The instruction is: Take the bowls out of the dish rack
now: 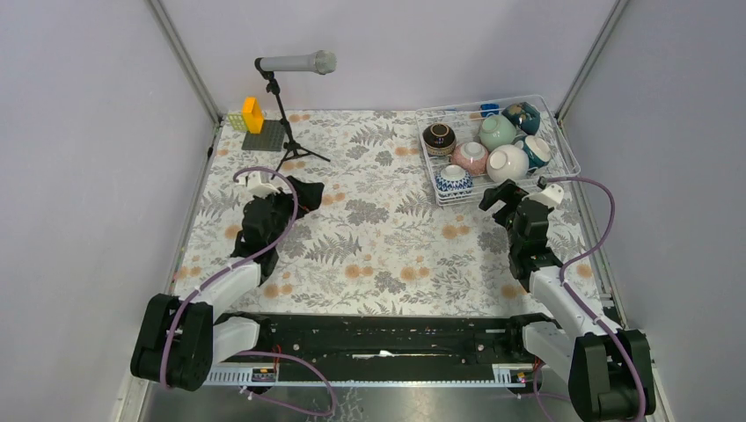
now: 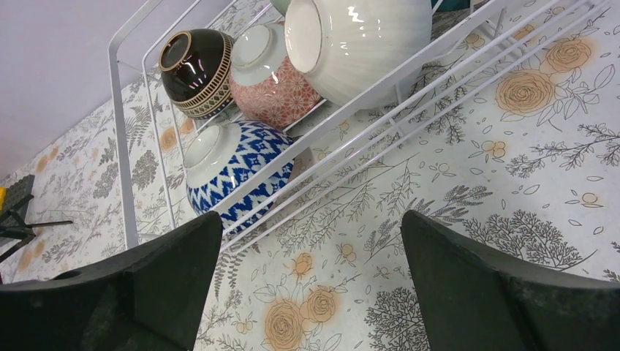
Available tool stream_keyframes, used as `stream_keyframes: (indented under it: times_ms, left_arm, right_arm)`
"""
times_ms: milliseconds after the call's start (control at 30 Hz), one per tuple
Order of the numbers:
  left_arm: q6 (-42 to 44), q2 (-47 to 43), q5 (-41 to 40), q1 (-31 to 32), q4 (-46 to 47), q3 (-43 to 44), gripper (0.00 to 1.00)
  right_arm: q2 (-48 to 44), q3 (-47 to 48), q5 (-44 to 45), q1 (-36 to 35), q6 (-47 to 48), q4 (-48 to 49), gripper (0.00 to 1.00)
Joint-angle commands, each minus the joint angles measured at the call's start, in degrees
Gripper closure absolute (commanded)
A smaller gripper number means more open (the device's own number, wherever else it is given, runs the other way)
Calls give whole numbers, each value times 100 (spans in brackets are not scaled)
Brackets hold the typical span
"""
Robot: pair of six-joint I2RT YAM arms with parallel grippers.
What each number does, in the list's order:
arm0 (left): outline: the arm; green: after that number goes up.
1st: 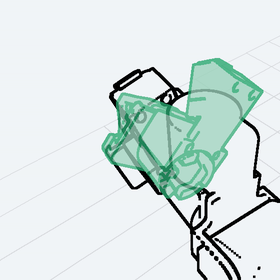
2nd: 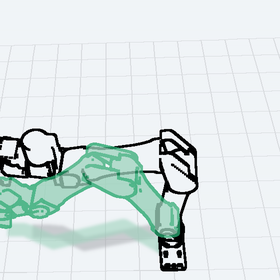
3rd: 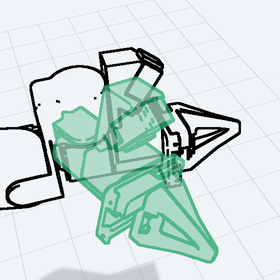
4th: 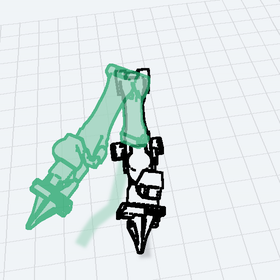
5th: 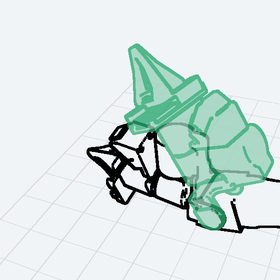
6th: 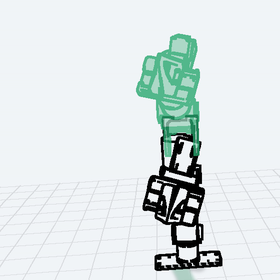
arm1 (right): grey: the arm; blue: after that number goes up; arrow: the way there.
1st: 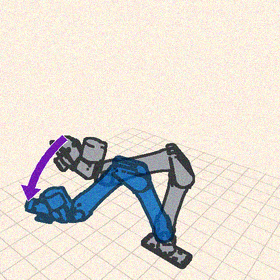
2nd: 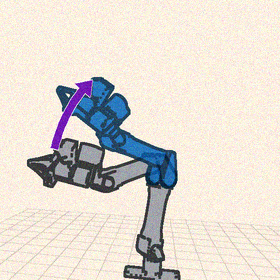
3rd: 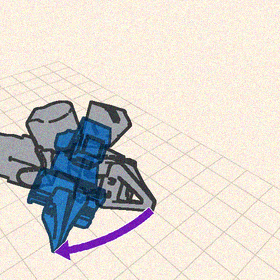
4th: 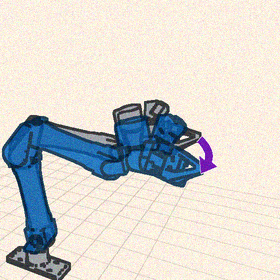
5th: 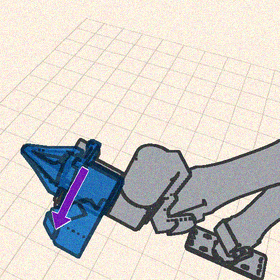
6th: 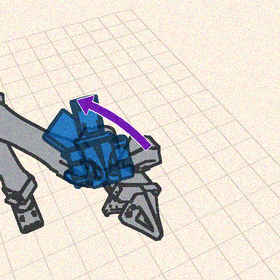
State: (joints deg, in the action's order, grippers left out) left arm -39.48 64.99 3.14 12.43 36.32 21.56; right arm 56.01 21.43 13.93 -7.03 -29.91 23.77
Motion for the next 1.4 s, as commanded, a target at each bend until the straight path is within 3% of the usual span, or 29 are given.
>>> stream_keyframes:
  times_ms: [0,200,367,500,733,867,1000,1200,1367]
  left_arm:
    - [-4,-122,-435,14,71,-69,1]
    - [-69,-289,-668,14,58,-184,1]
    - [-374,-377,-1343,14,-266,-167,1]
    - [-44,-171,-773,14,-85,-53,1]
    - [49,468,484,69,602,95,1]
    - [112,506,271,311,493,217,1]
    - [223,427,98,487,365,269,1]
    - [290,442,-5,636,315,292,1]
    - [273,571,-109,656,358,274,1]
  right_arm:
    - [-57,29,-12,-18,-92,236,0]
    - [-149,19,54,-18,-178,179,0]
    - [-34,-74,-123,-18,-265,469,0]
    - [257,188,-463,-18,-244,340,0]
    - [1331,1516,-1269,-18,-537,-672,0]
    - [2011,2600,-1303,-24,-663,-1815,0]
    - [2484,3589,-804,-26,-608,-2844,0]
    - [3090,4782,129,133,-177,-3682,0]
    - [3453,5221,-388,481,250,-3791,0]
